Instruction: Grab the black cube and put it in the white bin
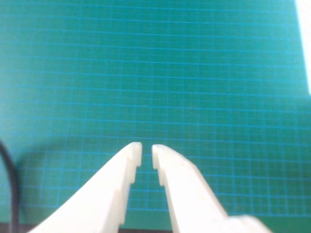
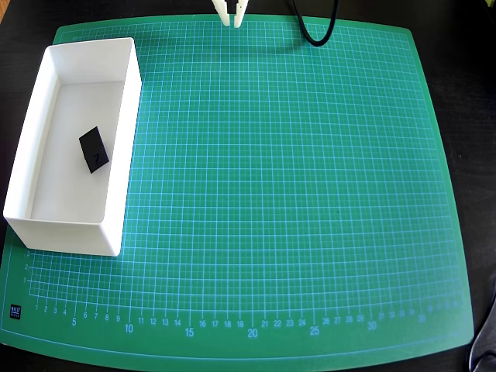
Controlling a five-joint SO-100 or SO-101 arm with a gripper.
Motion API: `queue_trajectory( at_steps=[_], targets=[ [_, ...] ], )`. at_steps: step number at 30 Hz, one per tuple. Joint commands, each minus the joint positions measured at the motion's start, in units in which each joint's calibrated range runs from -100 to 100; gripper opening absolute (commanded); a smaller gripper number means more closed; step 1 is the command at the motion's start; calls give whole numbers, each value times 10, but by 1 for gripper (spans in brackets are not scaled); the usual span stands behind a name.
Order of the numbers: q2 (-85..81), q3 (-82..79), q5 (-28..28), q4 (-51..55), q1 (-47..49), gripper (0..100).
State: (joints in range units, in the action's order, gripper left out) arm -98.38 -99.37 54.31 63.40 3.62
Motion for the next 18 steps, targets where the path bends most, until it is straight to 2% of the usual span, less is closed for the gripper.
queue_trajectory(
  at_steps=[1,18],
  targets=[
    [3,-2,2,4,17,1],
    [3,-2,3,4,-12,2]
  ],
)
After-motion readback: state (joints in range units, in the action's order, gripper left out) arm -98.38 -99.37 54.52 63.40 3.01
